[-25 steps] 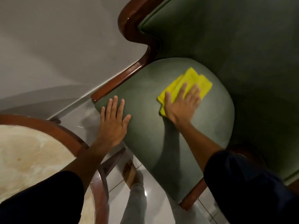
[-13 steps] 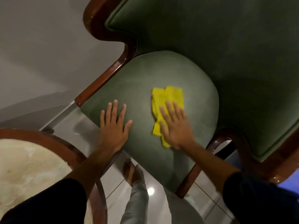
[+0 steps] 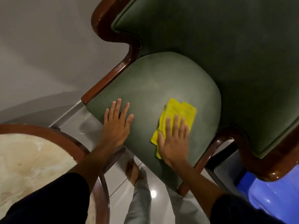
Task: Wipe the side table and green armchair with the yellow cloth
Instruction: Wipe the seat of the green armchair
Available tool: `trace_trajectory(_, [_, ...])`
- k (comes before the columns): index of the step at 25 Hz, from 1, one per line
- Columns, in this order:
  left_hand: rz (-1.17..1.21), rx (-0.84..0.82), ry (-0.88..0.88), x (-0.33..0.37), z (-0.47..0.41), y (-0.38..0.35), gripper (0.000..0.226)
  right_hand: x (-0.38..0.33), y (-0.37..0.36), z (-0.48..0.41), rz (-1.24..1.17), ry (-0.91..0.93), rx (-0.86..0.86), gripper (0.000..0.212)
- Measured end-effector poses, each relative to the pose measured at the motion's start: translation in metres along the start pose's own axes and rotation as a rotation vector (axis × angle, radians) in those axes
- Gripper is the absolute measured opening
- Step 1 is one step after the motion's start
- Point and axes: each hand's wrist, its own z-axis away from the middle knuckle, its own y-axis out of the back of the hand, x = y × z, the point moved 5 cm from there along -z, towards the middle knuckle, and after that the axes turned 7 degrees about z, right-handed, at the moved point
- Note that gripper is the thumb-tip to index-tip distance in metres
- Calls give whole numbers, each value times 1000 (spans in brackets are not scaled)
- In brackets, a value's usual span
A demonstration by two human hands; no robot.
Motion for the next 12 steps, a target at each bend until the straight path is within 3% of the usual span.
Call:
trace_trajectory(3, [284,114,93,9,-2,27,57,-56,11,-41,179,694,-8,67])
trace_trajectory(5, [283,275,80,21,-2,56,61,-64,10,-12,238,1096,-147,70])
trace_trajectory(6, [212,310,28,28,-2,68,61,-53,13,2,199,1082,-153,68])
trace_trajectory(7, [124,259,-47,36,-2,72,63,-37,18,9,108,918,-113,65])
trace_trajectory(8, [19,117,-125,44,-3,68,69,-15,24,12,12,653,-62,62])
trace_trajectory(10, [-259,-258,-261,56,4,40,83,18,31,16,-47,126,-184,56])
trace_trajectory(12, [-443,-437,-354,64,13,21,83,18,38,5,-147,-38,-371,36])
